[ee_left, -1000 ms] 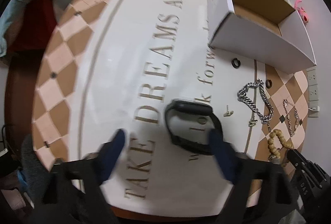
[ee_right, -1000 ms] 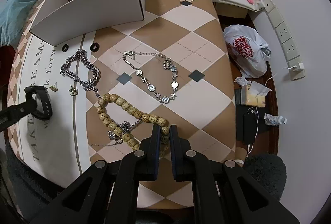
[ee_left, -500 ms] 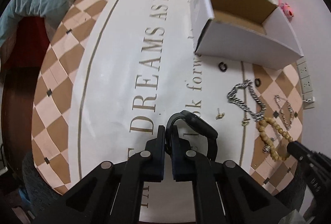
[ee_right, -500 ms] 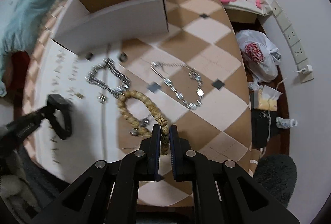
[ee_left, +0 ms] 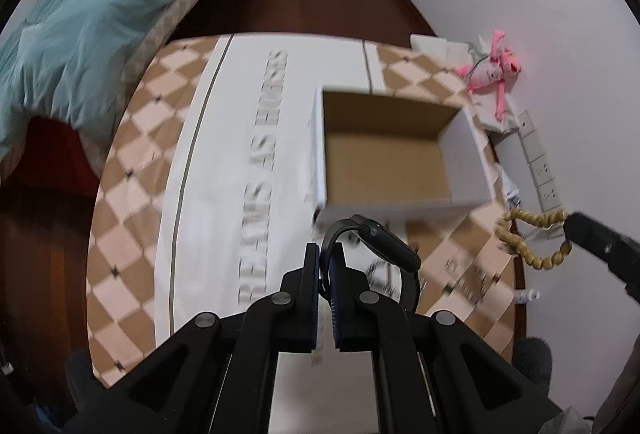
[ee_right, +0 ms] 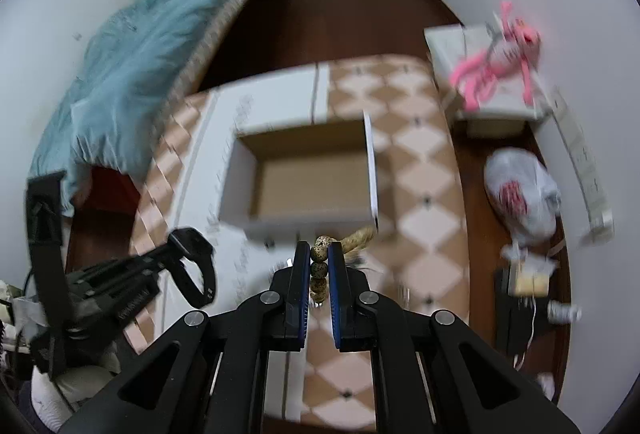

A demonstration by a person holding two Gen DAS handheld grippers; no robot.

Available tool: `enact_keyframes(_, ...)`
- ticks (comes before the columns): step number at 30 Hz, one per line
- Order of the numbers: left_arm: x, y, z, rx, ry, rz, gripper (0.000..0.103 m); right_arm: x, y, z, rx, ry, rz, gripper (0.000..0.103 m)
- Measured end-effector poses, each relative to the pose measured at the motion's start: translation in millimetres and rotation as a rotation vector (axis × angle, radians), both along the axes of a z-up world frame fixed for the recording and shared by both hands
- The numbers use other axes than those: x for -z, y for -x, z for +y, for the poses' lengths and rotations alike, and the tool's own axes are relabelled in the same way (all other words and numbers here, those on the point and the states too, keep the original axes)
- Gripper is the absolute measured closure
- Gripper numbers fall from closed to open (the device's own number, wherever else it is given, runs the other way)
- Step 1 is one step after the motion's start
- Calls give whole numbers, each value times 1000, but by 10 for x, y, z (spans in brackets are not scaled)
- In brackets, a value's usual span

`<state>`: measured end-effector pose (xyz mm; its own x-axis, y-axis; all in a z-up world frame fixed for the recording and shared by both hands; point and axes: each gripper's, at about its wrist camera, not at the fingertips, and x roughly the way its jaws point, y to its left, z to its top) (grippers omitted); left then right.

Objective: Organize jewelry
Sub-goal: 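Lower the bead bracelet and watch band into the white box and open both grippers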

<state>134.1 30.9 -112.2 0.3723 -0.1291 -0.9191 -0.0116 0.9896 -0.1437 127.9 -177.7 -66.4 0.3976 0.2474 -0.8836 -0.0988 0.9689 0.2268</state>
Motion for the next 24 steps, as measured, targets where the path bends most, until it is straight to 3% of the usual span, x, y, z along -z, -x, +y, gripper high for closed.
enact_keyframes(4,-101,-306,-53,3,18,-3,101,-74,-386,54,-19,-14,-18,94)
enact_keyframes(11,68,-891,-103,17,68,76,100,278,-1027,173,-34,-13,70,94)
enact_keyframes(20,253,-1264,-243,37,98,175,92,603,-1319,218,-47,-12,129,94)
enact_keyframes(22,249,-1298,-243,24,101,186,86,697,-1364,191,-43,-40,163,93)
enact_keyframes(23,226,-1304,-249,24,90,178,72,720,-1361,161,-39,-45,172,93)
enact_keyframes(24,194,-1301,-249,22,77,165,41,756,-1360,133,-34,-50,188,91)
